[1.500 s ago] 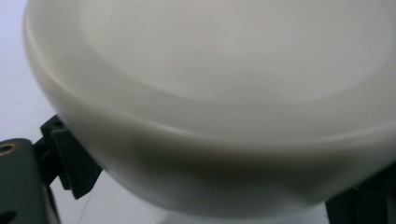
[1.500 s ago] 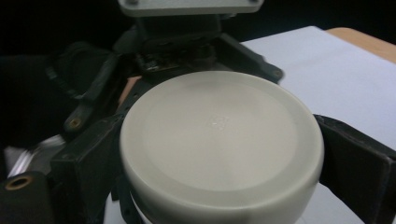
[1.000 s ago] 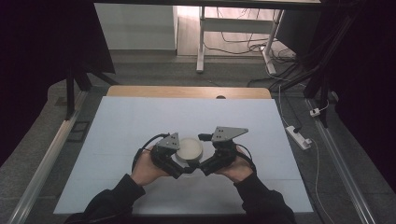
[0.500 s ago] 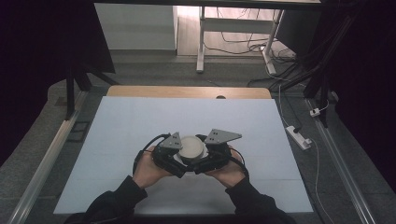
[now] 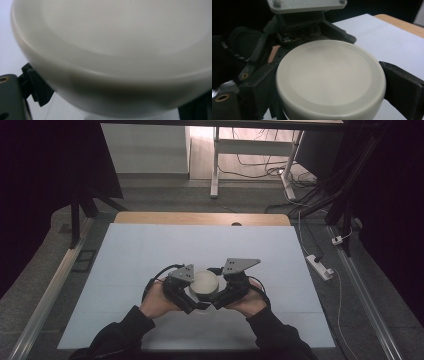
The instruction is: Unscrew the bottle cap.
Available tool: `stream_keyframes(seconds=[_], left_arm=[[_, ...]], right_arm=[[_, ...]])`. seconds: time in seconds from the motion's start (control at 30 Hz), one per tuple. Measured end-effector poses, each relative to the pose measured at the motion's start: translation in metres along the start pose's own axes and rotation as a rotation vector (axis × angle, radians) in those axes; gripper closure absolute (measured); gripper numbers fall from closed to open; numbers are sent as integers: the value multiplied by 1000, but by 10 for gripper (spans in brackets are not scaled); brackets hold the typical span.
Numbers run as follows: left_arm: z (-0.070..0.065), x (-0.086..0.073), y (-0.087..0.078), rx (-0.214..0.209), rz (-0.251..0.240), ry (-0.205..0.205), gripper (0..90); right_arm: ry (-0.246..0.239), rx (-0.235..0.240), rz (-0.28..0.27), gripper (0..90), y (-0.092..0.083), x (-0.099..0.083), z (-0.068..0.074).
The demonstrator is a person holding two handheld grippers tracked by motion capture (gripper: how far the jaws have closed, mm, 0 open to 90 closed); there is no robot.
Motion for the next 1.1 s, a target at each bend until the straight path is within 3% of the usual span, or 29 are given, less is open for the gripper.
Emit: stream_keyframes(seconds=[0.13,0.33,1.1], left_arm=[[0,-2,1,-39,5,26,75],[0,-4,2,-60,7,46,75],[8,-7,0,22,5,9,75]], right_arm=[[-12,49,10,73,0,-2,-1],[-17,73,-2,73,-2,-1,0],[-45,30,-11,73,-8,3,2]])
Point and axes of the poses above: each handheld gripper's, and its own axes: y roughly forward along the jaws, x roughly out of its top, z roughly to its left, the point moved 2 cm from there along y, roughly forward along the jaws, and after that the axes turned 9 degrees about x, right-handed, at the moved point
